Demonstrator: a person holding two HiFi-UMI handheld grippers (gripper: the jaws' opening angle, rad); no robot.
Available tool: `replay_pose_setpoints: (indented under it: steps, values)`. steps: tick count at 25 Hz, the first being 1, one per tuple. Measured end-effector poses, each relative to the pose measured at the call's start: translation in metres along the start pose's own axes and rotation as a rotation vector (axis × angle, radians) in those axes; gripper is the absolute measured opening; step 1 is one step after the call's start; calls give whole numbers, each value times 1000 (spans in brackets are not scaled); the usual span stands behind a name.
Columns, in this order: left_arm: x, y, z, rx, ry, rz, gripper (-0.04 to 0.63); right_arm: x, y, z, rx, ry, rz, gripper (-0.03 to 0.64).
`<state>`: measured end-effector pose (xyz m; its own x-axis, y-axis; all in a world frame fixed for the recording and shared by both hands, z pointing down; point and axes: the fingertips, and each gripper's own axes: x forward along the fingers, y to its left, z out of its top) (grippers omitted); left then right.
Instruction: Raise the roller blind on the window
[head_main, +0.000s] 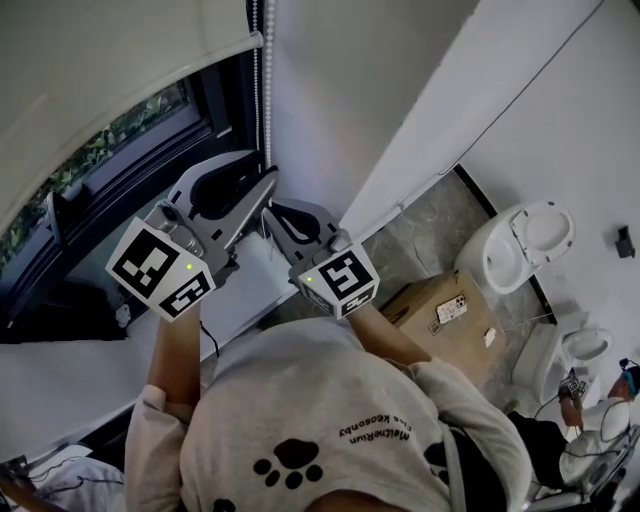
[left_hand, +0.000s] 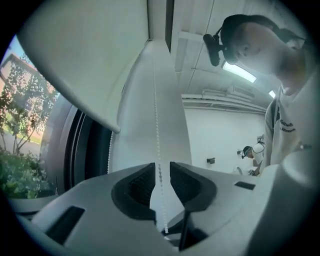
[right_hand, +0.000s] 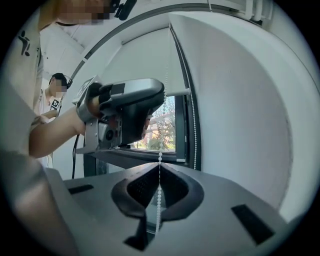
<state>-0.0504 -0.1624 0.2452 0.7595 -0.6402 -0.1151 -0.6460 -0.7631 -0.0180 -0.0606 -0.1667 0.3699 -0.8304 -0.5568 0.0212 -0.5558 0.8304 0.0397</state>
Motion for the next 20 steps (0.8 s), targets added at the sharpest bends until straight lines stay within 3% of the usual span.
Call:
replay_pose_setpoints:
  steps: [9,11,20]
  values:
    - [13,9,33,52,-5,14,71,0,2,-1,-2,9,6,11]
    - [14,9,35,64,10,12,40,1,3,-1,-5,8,8,11]
    - [11,10,34,19,30,-24,8,3,1,-1,-7,9,0,11]
